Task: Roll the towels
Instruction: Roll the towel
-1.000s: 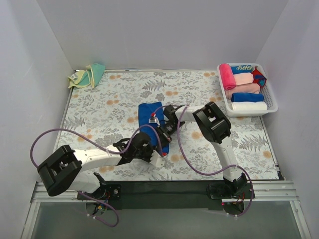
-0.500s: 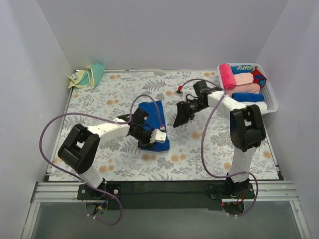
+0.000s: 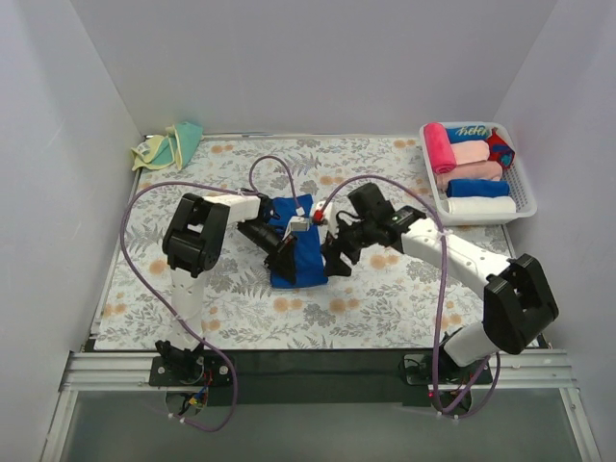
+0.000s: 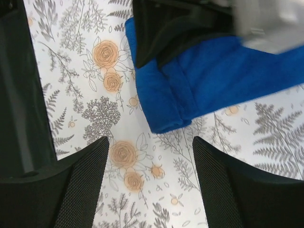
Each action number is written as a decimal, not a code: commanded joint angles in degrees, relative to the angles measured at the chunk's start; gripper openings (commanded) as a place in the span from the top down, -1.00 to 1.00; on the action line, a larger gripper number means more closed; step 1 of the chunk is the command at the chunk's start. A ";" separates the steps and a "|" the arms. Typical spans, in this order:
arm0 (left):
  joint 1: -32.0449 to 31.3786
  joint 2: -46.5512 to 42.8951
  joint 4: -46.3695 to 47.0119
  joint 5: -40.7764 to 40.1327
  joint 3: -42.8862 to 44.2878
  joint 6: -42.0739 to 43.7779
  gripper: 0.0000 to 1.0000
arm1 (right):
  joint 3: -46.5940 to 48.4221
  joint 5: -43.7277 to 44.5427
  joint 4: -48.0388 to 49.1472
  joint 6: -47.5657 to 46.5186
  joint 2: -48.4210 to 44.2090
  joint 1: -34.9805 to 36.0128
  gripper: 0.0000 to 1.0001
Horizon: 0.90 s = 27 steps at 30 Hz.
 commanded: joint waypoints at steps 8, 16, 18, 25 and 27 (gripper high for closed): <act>2.15 8.47 -3.55 -5.66 3.88 4.32 0.90 | -10.46 19.34 26.67 -11.01 3.33 15.92 -0.36; 3.03 9.17 -2.94 -5.31 4.49 4.23 0.87 | -13.80 20.22 31.44 -15.61 9.92 19.89 -0.03; 3.29 8.65 -2.24 -4.87 4.32 4.06 0.86 | -14.16 20.39 31.44 -15.87 11.77 19.89 0.17; 4.52 1.28 1.20 -2.49 2.56 2.21 0.39 | -11.53 13.38 21.28 -15.78 14.24 18.14 0.97; 5.75 -0.92 1.28 -1.88 2.39 1.86 0.27 | -9.77 9.61 15.39 -15.52 14.32 17.34 0.97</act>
